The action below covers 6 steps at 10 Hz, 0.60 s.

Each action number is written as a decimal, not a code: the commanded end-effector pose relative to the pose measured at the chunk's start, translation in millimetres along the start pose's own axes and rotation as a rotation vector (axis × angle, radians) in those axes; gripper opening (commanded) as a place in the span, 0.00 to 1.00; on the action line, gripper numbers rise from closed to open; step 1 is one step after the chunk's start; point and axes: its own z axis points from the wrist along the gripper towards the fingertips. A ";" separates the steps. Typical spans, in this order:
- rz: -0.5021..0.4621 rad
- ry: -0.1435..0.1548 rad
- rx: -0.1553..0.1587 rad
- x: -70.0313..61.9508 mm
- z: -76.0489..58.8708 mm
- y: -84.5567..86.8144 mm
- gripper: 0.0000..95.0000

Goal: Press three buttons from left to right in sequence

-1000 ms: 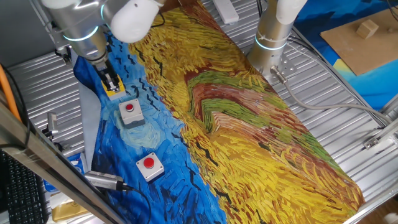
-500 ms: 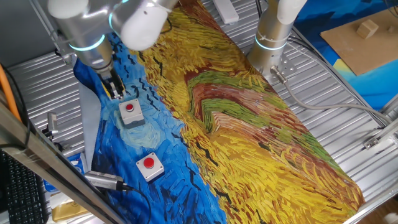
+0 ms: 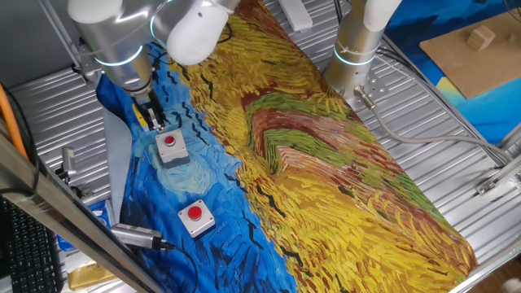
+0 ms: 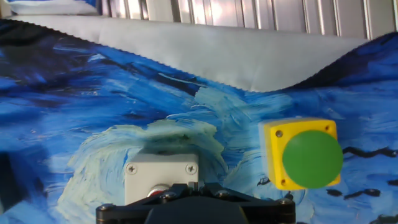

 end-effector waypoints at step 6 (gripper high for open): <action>0.016 -0.016 -0.005 6.3 1.9 15.6 0.00</action>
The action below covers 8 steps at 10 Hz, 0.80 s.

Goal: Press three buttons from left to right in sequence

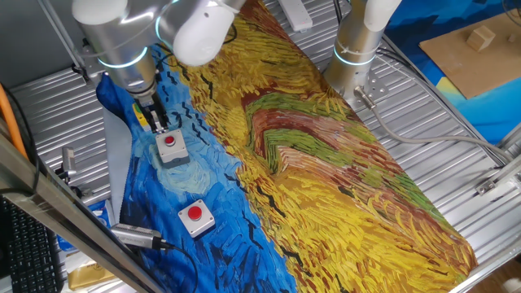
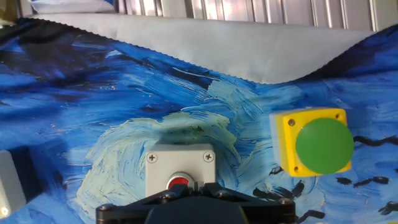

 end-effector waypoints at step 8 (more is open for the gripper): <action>0.002 0.000 -0.003 -0.3 10.2 5.2 0.00</action>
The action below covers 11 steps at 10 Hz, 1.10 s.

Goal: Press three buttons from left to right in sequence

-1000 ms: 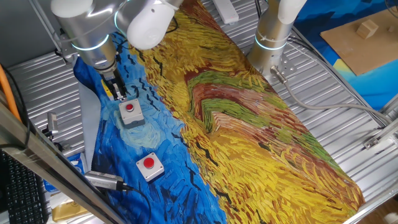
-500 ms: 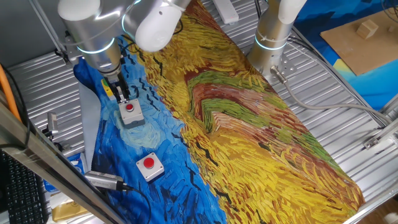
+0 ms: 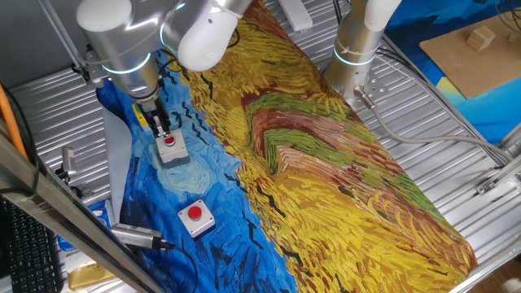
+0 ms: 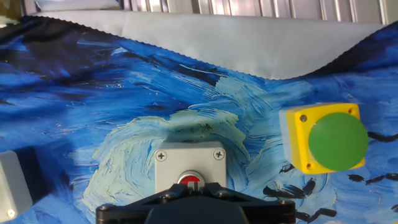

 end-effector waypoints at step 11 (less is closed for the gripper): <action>0.004 0.003 0.001 -1.4 26.5 4.6 0.00</action>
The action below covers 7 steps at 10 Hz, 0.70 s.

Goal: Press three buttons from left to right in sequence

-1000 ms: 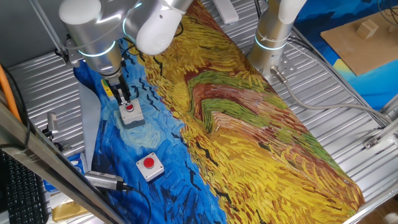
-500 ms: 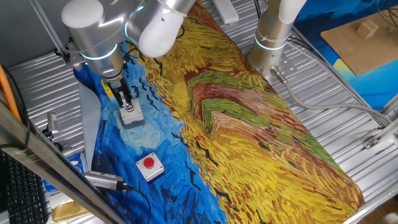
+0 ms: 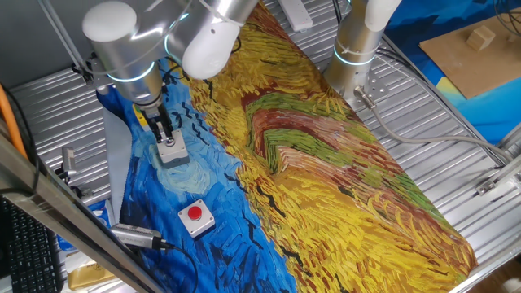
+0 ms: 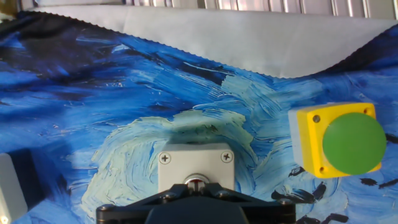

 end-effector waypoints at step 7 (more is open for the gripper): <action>-0.012 0.018 -0.003 -2.4 -22.7 -10.2 0.00</action>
